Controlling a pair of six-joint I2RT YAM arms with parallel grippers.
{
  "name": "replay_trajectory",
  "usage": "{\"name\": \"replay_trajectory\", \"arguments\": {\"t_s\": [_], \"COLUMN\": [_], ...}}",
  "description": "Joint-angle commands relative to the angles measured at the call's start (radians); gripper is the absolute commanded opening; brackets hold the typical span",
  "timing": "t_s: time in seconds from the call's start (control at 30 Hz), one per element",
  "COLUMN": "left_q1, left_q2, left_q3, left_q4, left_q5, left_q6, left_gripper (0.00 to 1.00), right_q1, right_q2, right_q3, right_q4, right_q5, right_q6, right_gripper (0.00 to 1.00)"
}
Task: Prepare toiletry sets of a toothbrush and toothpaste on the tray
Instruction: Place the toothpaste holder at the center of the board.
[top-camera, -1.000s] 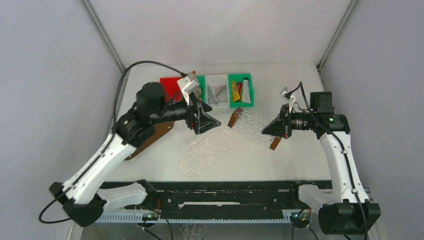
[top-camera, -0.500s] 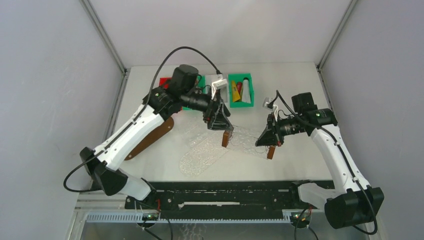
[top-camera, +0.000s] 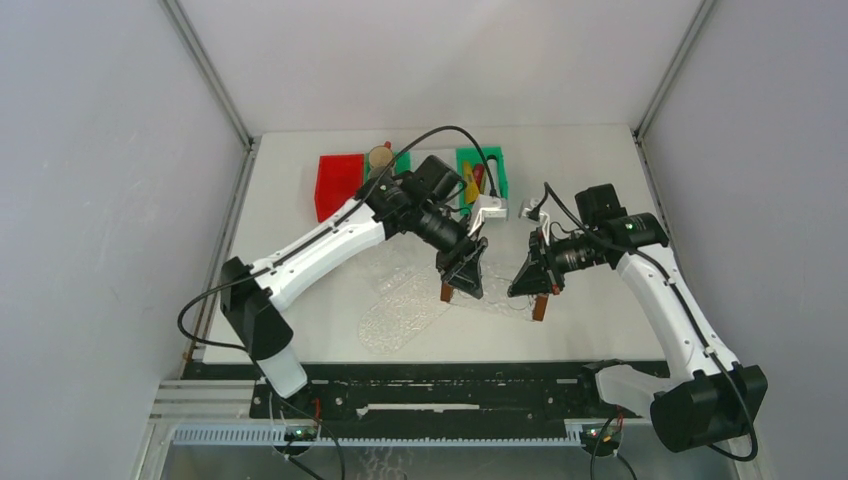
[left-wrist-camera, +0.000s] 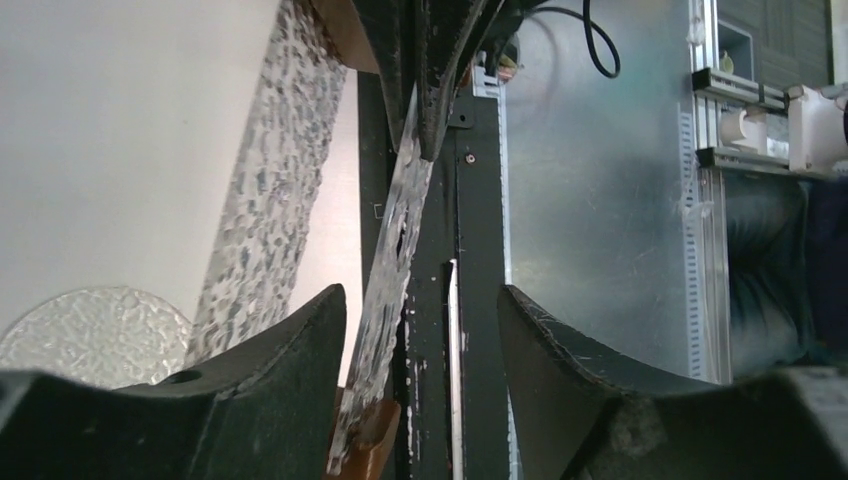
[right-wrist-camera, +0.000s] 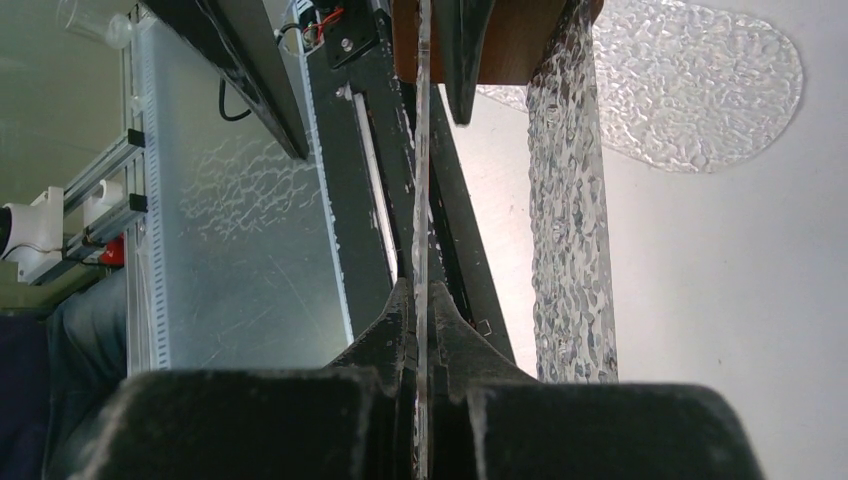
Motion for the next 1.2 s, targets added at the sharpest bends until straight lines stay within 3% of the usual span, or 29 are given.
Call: {"name": "replay_trajectory", "arguments": {"t_s": [0.0, 0.2, 0.33, 0.43, 0.5, 0.63, 0.77, 0.87, 0.97, 1.17], "left_q1": [-0.025, -0.037, -0.040, -0.041, -0.041, -0.042, -0.037, -0.024, -0.003, 0.076], "left_q2": [0.033, 0.069, 0.079, 0.082, 0.082, 0.068, 0.031, -0.022, -0.092, -0.253], "left_q3": [0.067, 0.084, 0.089, 0.087, 0.088, 0.083, 0.050, -0.021, -0.112, -0.263], "left_q4": [-0.044, -0.053, -0.064, -0.072, -0.074, -0.074, -0.069, -0.025, 0.053, 0.115], "left_q5": [-0.009, 0.004, 0.027, 0.037, 0.048, 0.050, 0.044, 0.039, 0.041, 0.026], "left_q6": [0.054, 0.058, 0.061, 0.066, 0.069, 0.075, 0.076, 0.044, -0.009, -0.081], "left_gripper": [0.59, 0.47, 0.27, 0.20, 0.02, 0.00, 0.00, 0.00, 0.00, 0.00], "right_q1": [0.007, 0.012, 0.019, 0.029, 0.036, 0.040, 0.027, 0.009, -0.030, -0.171], "right_q2": [-0.007, -0.006, -0.001, 0.004, 0.004, 0.001, -0.017, -0.034, -0.036, -0.014], "right_q3": [0.056, 0.057, 0.056, 0.055, 0.055, 0.055, 0.057, 0.068, 0.113, 0.248], "right_q4": [0.010, 0.010, 0.011, 0.008, 0.008, 0.007, 0.002, -0.023, -0.089, -0.251], "right_q5": [-0.068, -0.069, -0.069, -0.065, -0.066, -0.072, -0.100, -0.117, -0.157, -0.257], "right_q6": [-0.032, -0.034, -0.032, -0.033, -0.032, -0.034, -0.034, -0.052, -0.105, -0.250], "right_gripper": [0.00, 0.00, 0.00, 0.00, 0.00, 0.02, 0.47, 0.69, 0.77, 0.81]}}
